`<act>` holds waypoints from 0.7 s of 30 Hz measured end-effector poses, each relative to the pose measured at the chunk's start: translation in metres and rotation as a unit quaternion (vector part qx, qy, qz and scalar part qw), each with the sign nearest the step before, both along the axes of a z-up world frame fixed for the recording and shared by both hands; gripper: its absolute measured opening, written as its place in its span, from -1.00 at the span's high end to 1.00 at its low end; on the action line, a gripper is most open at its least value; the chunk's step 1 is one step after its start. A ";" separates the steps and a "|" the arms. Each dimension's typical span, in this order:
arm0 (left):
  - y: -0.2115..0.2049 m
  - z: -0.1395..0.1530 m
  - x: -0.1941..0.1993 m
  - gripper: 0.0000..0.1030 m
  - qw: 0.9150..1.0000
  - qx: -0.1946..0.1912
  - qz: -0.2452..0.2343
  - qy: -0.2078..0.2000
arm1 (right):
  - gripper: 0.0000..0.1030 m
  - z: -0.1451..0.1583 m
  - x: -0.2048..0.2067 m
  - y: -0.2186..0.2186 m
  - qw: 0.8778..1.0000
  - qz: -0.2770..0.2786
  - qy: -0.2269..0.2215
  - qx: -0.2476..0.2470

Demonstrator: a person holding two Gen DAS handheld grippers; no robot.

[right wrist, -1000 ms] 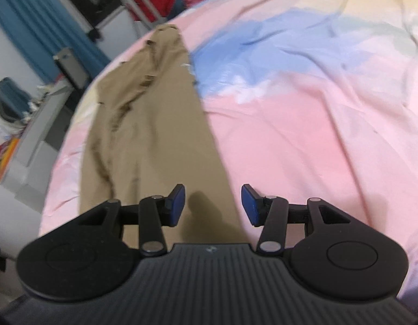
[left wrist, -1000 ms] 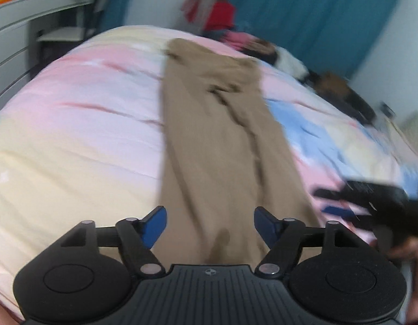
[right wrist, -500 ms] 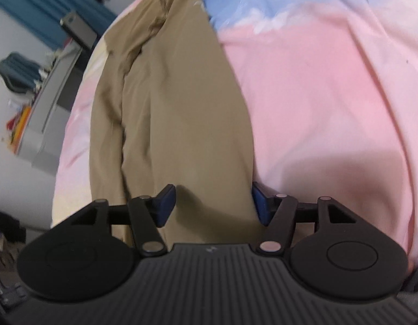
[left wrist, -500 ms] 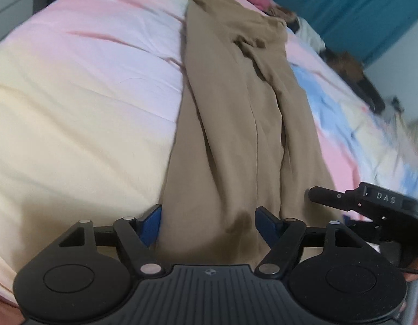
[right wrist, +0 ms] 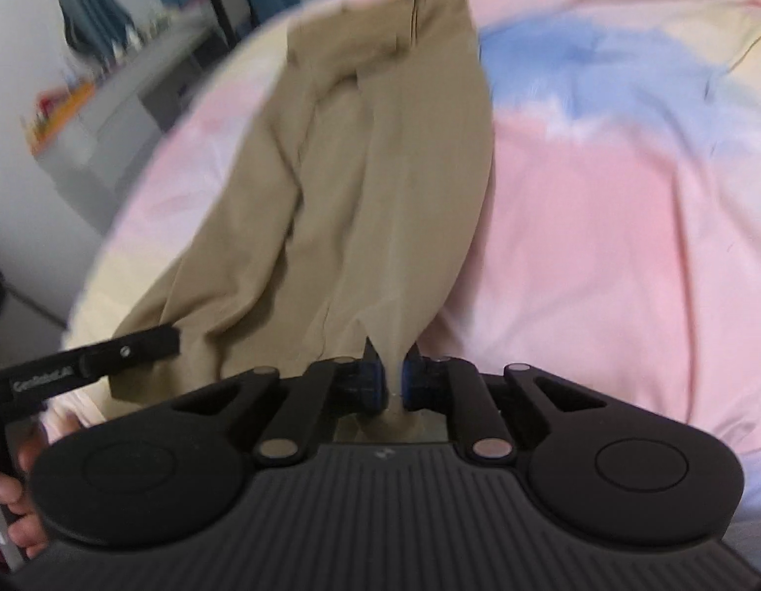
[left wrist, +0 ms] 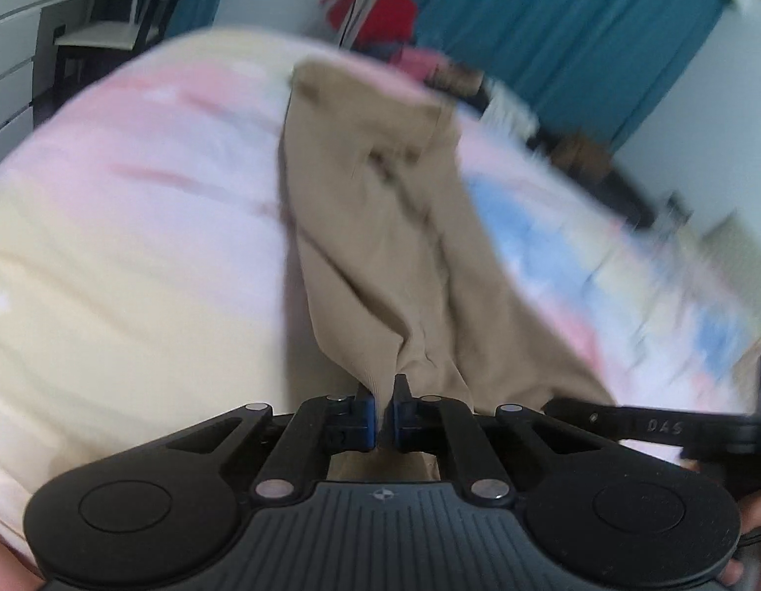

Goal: Fold clothes
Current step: 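Grasp the hem with both grippers and fold it up toward the collar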

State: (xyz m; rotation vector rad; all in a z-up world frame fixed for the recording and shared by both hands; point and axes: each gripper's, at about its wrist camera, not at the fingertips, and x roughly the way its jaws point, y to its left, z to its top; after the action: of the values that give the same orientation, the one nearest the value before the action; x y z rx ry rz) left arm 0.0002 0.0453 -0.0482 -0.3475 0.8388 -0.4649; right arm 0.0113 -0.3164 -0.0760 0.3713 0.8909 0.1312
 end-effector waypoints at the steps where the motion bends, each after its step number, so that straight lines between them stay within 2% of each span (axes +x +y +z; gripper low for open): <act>1: 0.004 0.009 -0.001 0.88 1.000 -0.015 0.004 -0.007 | 0.80 0.011 -0.003 -0.005 1.000 -0.003 -0.014 0.010; 5: 0.015 0.049 -0.010 0.88 0.997 -0.057 0.014 -0.041 | 0.80 0.057 -0.014 -0.018 0.996 -0.007 -0.073 0.043; 11: 0.016 0.098 -0.051 0.88 0.993 -0.073 -0.001 -0.090 | 0.80 0.104 -0.056 -0.025 0.989 0.006 -0.138 0.051; 17: 0.023 0.107 -0.122 0.88 0.992 -0.063 -0.028 -0.103 | 0.80 0.109 -0.122 -0.037 0.984 0.023 -0.154 0.081; 21: 0.020 0.101 -0.142 0.88 0.993 -0.059 -0.023 -0.104 | 0.80 0.102 -0.135 -0.033 0.983 0.024 -0.159 0.084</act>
State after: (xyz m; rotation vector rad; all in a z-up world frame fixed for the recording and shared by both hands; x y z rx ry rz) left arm -0.1420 0.0657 0.0532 -0.3822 0.6187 -0.5857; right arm -0.1238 -0.3490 0.0263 0.4710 0.5734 0.3036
